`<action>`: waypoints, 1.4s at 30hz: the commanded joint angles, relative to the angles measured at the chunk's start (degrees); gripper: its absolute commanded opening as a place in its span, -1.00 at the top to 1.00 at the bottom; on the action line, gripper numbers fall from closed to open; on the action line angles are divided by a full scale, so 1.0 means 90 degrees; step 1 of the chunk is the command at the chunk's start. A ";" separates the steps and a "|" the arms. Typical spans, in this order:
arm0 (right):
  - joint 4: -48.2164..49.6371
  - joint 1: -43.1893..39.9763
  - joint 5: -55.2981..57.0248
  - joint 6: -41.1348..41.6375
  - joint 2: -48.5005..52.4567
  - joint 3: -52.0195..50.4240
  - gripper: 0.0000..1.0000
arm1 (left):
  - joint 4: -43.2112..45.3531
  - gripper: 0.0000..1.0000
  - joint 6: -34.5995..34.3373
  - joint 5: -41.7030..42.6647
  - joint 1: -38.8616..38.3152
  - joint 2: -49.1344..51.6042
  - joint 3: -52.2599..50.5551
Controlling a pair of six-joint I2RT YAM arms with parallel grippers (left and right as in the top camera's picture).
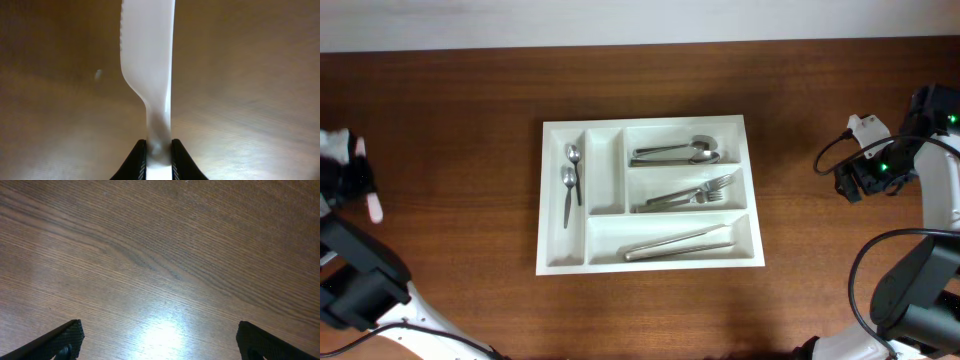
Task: Pack container
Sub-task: 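Lower the left gripper onto the white plastic knife and grasp it, then carry the knife right and lower it into the narrow second compartment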
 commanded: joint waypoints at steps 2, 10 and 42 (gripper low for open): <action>0.0000 0.0000 -0.0102 -0.0046 0.0012 -0.0039 -0.98 | -0.0362 0.92 -0.0238 0.1205 -0.0588 0.0029 0.0828; -0.0002 0.0000 -0.0102 -0.0046 0.0012 -0.0039 -0.98 | -0.0984 0.92 -0.1110 0.1702 -0.2035 0.0029 0.1413; 0.0000 0.0000 -0.0102 -0.0046 0.0012 -0.0039 -0.98 | -0.1702 0.89 -0.5034 0.0027 -0.6377 0.0032 0.1205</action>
